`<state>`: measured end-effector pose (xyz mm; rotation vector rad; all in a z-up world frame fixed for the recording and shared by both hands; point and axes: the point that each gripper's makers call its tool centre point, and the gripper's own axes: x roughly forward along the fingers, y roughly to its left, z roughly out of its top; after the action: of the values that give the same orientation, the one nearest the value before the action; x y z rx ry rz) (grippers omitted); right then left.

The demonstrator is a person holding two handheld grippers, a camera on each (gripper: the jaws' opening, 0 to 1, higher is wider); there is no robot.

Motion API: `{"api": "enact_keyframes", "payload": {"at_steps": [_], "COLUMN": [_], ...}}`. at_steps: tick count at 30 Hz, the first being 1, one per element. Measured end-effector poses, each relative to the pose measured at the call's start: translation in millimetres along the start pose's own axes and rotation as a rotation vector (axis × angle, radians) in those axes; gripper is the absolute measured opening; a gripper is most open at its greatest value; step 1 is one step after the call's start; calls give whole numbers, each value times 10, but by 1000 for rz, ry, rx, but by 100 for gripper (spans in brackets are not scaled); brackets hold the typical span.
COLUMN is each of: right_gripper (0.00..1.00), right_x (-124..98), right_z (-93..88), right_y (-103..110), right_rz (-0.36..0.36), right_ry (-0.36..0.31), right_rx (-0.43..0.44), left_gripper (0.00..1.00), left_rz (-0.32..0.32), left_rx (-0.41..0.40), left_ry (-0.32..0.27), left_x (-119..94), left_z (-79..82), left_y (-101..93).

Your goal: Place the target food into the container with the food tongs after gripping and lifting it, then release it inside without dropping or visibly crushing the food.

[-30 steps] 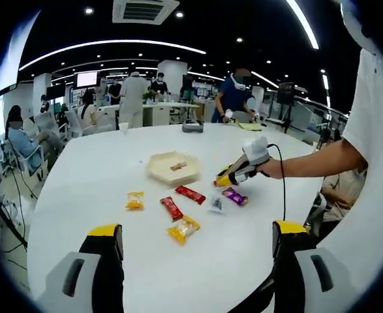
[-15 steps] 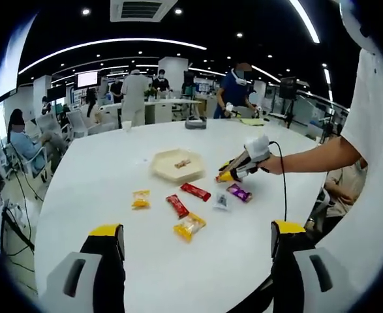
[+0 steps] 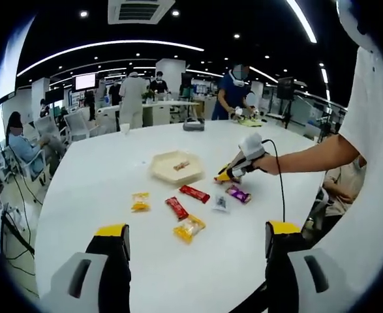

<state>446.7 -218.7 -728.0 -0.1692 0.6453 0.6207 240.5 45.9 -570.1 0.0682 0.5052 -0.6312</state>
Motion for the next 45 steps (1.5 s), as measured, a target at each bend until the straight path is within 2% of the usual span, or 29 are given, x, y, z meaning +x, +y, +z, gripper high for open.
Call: {"api": "enact_keyframes", "payload": {"at_steps": [1, 4, 6, 8, 13, 17, 22, 24, 27, 31, 33, 36, 45], "right_gripper": [18, 18, 18, 18, 18, 19, 19, 19, 19, 20, 20, 20, 20], "right_x": [-31, -149, -221, -305, -511, -670, -899, -1000, -1121, -1258, -1301, -1346, -1434], "right_z": [33, 123, 194, 326, 563, 700, 763, 768, 782, 776, 773, 751, 723], "right_y": [17, 70, 92, 114, 348, 480, 595, 620, 680, 775, 798, 808, 709], "right_rz": [1, -19, -33, -56, -78, -110, -165, -196, -227, -259, -271, -277, -254], "right_ry": [-10, -21, -26, -71, -86, -108, -116, -117, -138, -149, -152, -153, -178], "right_rx": [24, -2, -6, 38, -1, 20, 14, 22, 52, 73, 72, 75, 57], "left_gripper": [80, 87, 87, 87, 86, 88, 99, 99, 100, 100, 100, 100, 99], "left_rz": [-18, -31, -44, -59, -96, -135, -200, -233, -263, -311, -324, -335, -315], "left_rx": [15, 13, 11, 23, 49, 117, 97, 92, 129, 113, 124, 107, 99], "left_ry": [3, -6, -12, -14, -31, -36, -42, -54, -48, -51, -73, -62, -68], "left_x": [1, -8, -22, -54, -92, -112, -43, -1, 66, 125, 130, 153, 121], "left_z": [-8, 0, 9, 19, 30, 18, -3, 9, -19, -29, 4, -7, 66], "left_y": [-7, 34, 56, 105, 180, 218, 246, 255, 255, 213, 194, 165, 5]}}
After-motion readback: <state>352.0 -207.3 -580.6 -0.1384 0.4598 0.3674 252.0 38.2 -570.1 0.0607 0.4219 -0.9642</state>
